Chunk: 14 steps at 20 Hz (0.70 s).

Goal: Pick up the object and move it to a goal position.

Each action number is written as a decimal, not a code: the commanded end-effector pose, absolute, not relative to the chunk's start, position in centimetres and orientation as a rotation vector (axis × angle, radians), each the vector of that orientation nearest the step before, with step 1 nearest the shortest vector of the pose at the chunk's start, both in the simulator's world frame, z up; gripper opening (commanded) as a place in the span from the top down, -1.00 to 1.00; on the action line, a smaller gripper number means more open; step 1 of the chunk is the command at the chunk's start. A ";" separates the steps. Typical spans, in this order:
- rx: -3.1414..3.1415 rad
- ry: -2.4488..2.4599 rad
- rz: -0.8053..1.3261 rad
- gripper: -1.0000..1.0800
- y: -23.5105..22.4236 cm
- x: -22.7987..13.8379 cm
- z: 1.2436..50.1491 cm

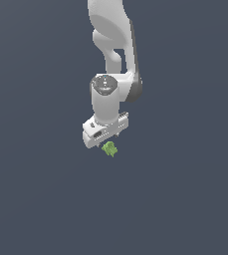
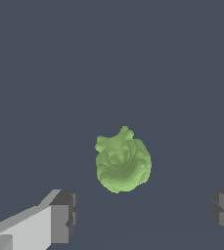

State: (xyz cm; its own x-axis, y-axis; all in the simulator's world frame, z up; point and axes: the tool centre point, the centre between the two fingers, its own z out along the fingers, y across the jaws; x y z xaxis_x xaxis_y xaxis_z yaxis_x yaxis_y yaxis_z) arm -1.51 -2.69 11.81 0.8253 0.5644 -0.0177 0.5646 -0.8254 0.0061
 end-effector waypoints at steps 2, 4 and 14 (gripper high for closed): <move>2.945 1.068 -0.019 -0.92 -2.8 -1.7 11.1; 2.917 1.147 -0.017 -0.92 -2.8 -1.8 10.8; 2.798 1.424 -0.004 -0.92 -2.9 -2.2 9.5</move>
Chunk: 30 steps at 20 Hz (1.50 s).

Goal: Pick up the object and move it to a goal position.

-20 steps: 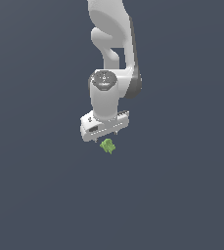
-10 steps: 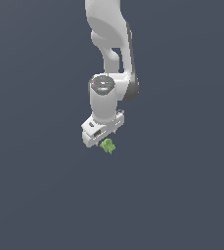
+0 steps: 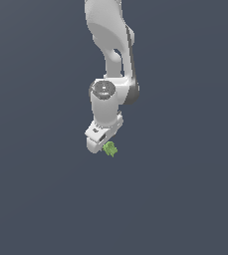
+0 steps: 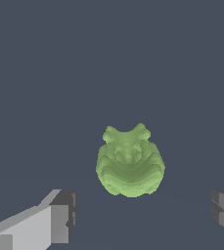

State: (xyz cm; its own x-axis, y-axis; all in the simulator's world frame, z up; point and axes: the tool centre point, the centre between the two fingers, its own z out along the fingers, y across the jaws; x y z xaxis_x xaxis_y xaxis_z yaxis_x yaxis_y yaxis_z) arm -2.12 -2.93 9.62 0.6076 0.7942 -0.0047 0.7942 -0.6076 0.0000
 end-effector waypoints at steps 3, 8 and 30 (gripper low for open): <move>2.777 1.468 -0.002 -0.92 -2.9 -2.2 9.3; 2.759 1.502 0.000 -0.92 -3.0 -2.3 9.1; 2.759 1.503 0.000 1.00 -2.9 -2.3 4.1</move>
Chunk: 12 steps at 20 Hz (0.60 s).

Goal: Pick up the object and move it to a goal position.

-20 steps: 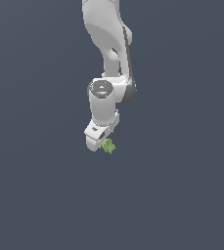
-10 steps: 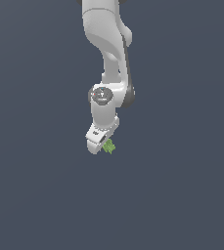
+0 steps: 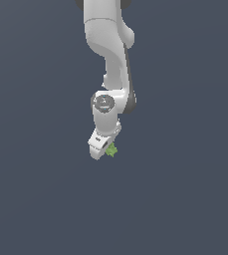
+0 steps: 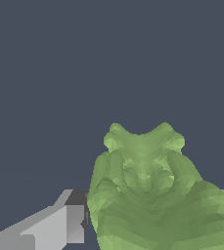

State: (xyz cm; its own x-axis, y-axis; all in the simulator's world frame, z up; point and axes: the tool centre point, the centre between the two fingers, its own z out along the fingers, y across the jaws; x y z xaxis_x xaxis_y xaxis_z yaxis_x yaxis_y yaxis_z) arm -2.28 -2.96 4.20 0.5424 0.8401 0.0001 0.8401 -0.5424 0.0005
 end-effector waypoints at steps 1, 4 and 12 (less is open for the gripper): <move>2.759 1.503 0.000 1.00 -2.9 -2.3 4.1; 2.759 1.503 0.000 1.00 -2.9 -2.3 4.1; 2.758 1.502 0.001 1.00 -3.1 -2.3 4.6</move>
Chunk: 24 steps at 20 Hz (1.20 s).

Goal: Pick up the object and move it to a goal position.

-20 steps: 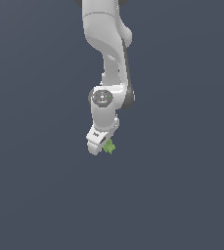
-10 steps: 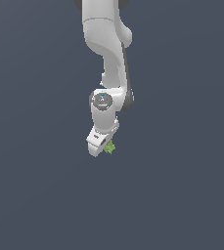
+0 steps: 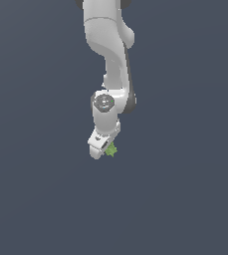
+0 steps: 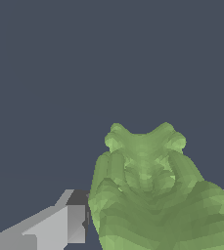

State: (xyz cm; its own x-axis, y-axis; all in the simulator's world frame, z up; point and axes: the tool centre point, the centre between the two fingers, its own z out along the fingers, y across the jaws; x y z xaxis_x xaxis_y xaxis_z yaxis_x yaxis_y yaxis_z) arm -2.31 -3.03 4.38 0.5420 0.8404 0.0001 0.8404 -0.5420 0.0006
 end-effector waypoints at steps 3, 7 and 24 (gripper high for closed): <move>2.758 1.502 0.001 1.00 -3.5 -2.5 5.5; 2.757 1.503 0.001 1.00 -4.2 -2.8 7.3; 2.758 1.507 0.003 1.00 -10.9 -5.4 24.0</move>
State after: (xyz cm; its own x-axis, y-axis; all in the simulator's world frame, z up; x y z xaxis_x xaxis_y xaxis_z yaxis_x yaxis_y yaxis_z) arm -5.08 -10.19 22.24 0.5410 0.8410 0.0015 0.8410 -0.5410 0.0007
